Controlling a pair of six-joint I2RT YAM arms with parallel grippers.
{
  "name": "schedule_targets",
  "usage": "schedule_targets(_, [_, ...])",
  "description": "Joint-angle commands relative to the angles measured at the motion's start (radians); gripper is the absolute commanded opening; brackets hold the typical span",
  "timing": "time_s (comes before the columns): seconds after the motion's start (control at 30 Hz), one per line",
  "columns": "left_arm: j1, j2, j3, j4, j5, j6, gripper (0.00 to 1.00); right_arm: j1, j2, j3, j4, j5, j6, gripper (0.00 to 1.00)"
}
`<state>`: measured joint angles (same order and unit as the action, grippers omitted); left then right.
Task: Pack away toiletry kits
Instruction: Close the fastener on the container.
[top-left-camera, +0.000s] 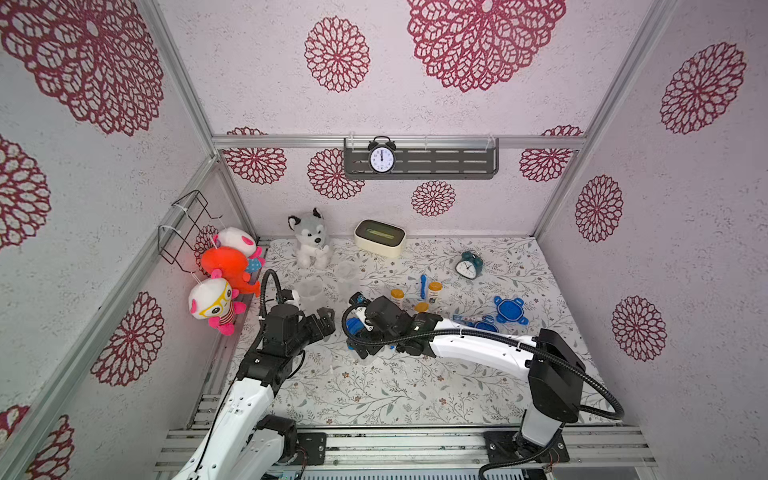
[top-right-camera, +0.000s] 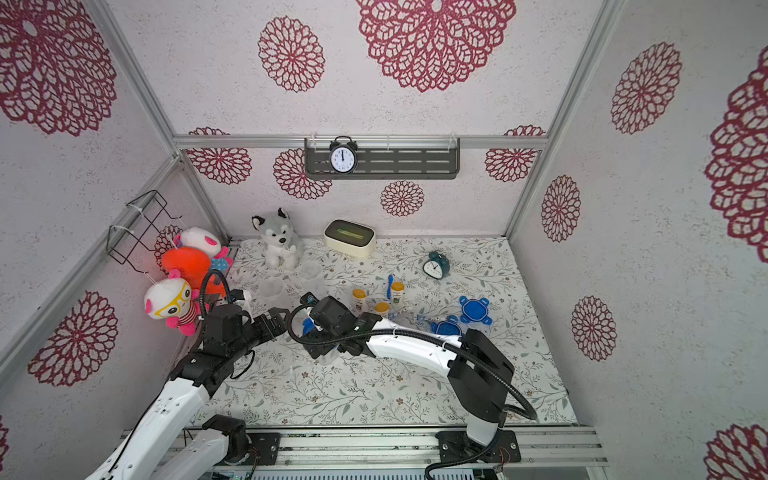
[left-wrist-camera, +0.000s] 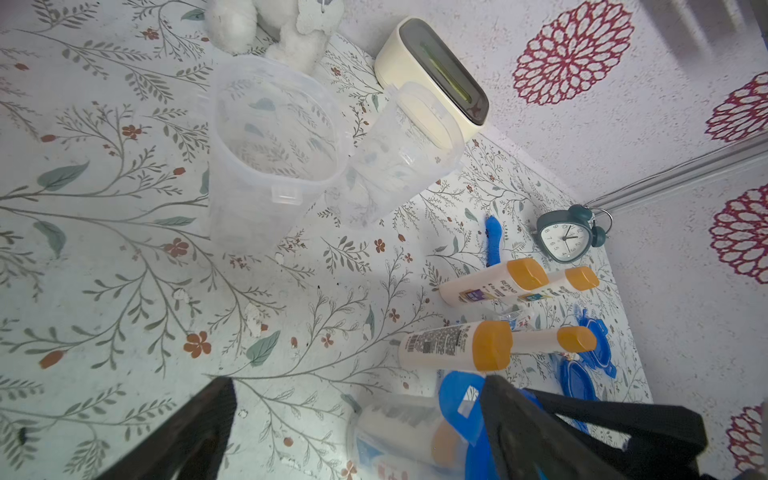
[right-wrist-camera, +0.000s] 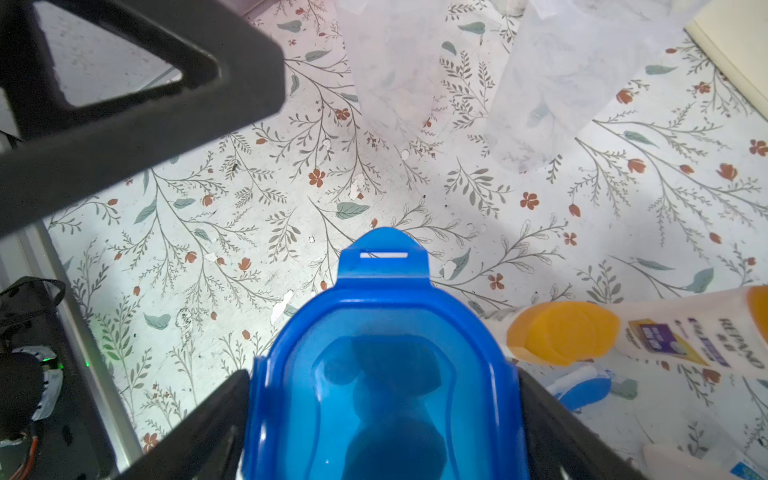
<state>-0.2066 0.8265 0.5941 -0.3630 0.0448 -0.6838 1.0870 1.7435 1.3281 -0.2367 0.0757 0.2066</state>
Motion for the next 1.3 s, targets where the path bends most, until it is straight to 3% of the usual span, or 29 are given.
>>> schedule_targets(0.0, [0.010,0.008,-0.004,0.022,-0.005,0.014,0.96,-0.009,0.000,-0.053,-0.100,-0.013,-0.077,0.82])
schedule_targets(0.13, [0.010,0.024,-0.008,0.056,0.026,0.016,0.96,-0.010,0.000,-0.065,-0.089,-0.023,-0.119,0.93])
schedule_targets(0.4, [0.009,0.052,-0.034,0.147,0.160,0.005,0.93,-0.039,-0.024,-0.081,-0.081,-0.081,-0.205,0.99])
schedule_targets(0.67, [0.002,0.107,-0.046,0.146,0.253,-0.019,0.90,-0.069,-0.054,-0.128,-0.036,-0.176,-0.337,0.98])
schedule_targets(1.03, [-0.029,0.111,-0.091,0.227,0.379,-0.104,0.88,-0.102,-0.024,-0.109,-0.049,-0.233,-0.441,0.89])
schedule_targets(1.27, [-0.053,0.147,-0.072,0.228,0.404,-0.105,0.87,-0.107,-0.019,-0.111,-0.032,-0.247,-0.473,0.69])
